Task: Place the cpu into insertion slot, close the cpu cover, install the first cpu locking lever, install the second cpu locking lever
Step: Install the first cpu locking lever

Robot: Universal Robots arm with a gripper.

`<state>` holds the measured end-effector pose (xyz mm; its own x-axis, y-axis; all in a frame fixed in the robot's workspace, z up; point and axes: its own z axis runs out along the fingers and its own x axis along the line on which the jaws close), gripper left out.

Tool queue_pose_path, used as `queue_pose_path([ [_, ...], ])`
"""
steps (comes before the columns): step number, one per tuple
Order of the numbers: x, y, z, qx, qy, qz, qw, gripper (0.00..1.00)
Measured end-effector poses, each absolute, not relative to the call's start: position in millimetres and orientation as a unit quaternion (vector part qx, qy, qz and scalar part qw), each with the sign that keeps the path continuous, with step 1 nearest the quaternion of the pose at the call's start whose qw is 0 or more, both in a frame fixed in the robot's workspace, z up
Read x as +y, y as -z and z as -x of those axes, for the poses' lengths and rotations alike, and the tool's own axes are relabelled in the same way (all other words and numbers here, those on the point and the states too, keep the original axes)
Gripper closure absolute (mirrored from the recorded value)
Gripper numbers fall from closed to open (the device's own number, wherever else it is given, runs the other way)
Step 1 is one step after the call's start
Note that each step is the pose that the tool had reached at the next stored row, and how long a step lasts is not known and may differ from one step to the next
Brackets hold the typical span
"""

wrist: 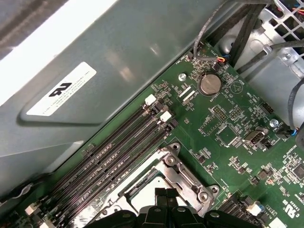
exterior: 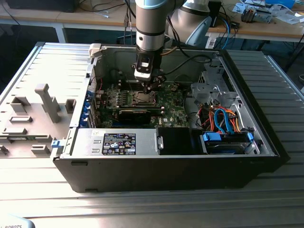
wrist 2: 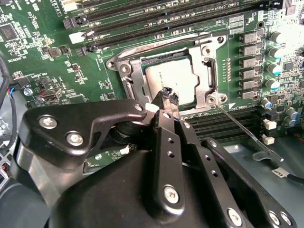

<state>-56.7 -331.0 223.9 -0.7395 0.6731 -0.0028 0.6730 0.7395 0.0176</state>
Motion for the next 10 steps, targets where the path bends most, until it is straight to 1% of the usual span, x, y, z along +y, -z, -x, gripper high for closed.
queue_pose_path([
  [10,-331.0,-223.9,56.6,0.94,-0.008,-0.34,0.005,0.89],
])
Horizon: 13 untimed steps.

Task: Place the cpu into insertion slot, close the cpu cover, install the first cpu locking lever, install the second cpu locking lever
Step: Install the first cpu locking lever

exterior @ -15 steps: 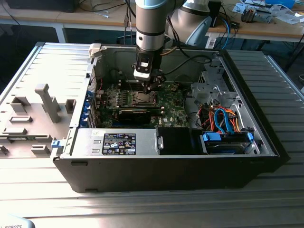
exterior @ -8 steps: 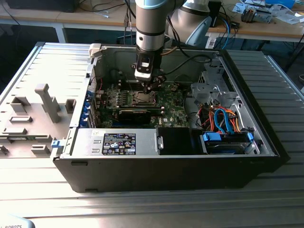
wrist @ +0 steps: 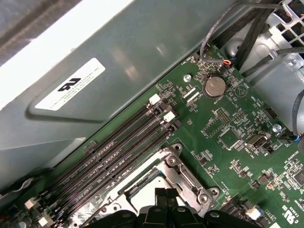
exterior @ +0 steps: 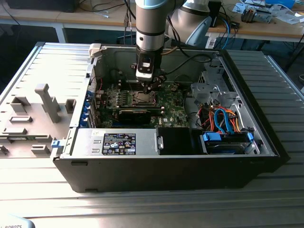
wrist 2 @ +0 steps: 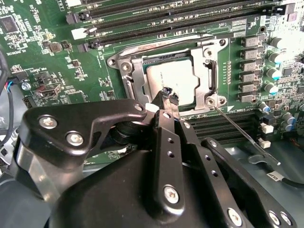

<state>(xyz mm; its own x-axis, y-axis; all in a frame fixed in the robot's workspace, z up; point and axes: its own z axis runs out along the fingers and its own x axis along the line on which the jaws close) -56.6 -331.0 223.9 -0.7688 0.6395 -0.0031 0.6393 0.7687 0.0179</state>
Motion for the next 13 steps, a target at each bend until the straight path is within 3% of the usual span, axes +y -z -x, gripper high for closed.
queue_pose_path([
  [13,-331.0,-223.9,56.6,0.949,-0.008,-0.316,0.005,0.89],
])
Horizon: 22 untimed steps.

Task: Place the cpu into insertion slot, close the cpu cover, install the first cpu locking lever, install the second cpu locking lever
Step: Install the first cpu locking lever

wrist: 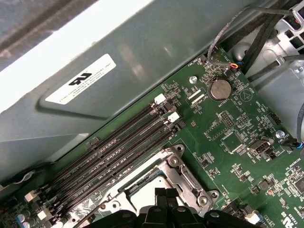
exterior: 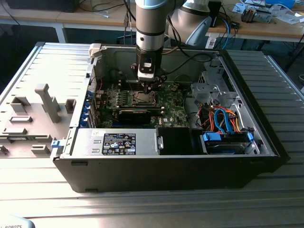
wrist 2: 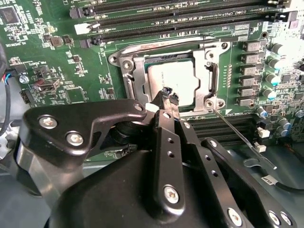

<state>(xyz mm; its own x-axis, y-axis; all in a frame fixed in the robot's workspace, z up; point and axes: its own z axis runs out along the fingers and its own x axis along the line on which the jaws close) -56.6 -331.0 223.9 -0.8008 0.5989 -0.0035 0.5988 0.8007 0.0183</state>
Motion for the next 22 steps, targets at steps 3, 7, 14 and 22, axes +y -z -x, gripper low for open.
queue_pose_path([
  [3,-331.0,-223.9,56.6,0.951,-0.008,-0.308,0.005,0.89],
  [7,-331.0,-223.9,56.6,0.954,-0.008,-0.301,0.005,0.89],
  [14,-331.0,-223.9,56.6,0.959,-0.008,-0.285,0.005,0.89],
  [22,-331.0,-223.9,56.6,0.963,-0.008,-0.271,0.005,0.89],
])
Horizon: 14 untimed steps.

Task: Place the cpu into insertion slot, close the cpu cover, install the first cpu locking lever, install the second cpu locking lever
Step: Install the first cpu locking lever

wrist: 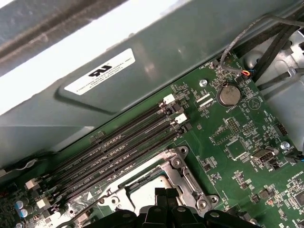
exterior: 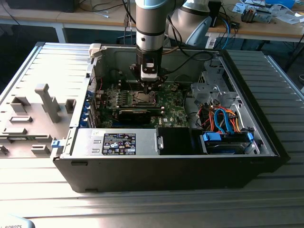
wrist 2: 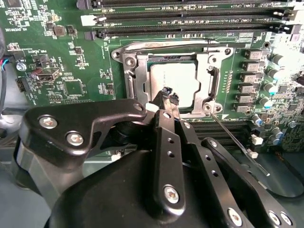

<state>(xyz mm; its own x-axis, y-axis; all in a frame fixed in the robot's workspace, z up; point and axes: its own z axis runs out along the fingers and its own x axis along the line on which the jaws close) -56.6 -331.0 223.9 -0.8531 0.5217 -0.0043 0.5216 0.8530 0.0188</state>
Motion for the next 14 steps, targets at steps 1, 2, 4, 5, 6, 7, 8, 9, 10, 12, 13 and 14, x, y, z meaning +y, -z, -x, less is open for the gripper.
queue_pose_path([
  [1,-331.0,-223.9,56.7,0.963,-0.008,-0.269,0.005,0.89],
  [2,-331.0,-223.9,56.6,0.964,-0.009,-0.267,0.005,0.89],
  [4,-331.0,-223.9,56.6,0.965,-0.008,-0.264,0.005,0.89],
  [5,-331.0,-223.9,56.7,0.965,-0.009,-0.262,0.005,0.89],
  [6,-331.0,-223.9,56.6,0.966,-0.009,-0.26,0.005,0.89],
  [7,-331.0,-223.9,56.6,0.966,-0.009,-0.258,0.005,0.89],
  [8,-331.0,-223.9,56.7,0.967,-0.009,-0.256,0.005,0.89],
  [9,-331.0,-223.9,56.6,0.967,-0.009,-0.255,0.005,0.89],
  [10,-331.0,-223.9,56.6,0.968,-0.009,-0.252,0.005,0.89],
  [12,-331.0,-223.9,56.6,0.969,-0.009,-0.248,0.005,0.89],
  [13,-331.0,-223.9,56.7,0.969,-0.009,-0.246,0.005,0.89],
  [14,-331.0,-223.9,56.7,0.97,-0.009,-0.244,0.005,0.89],
])
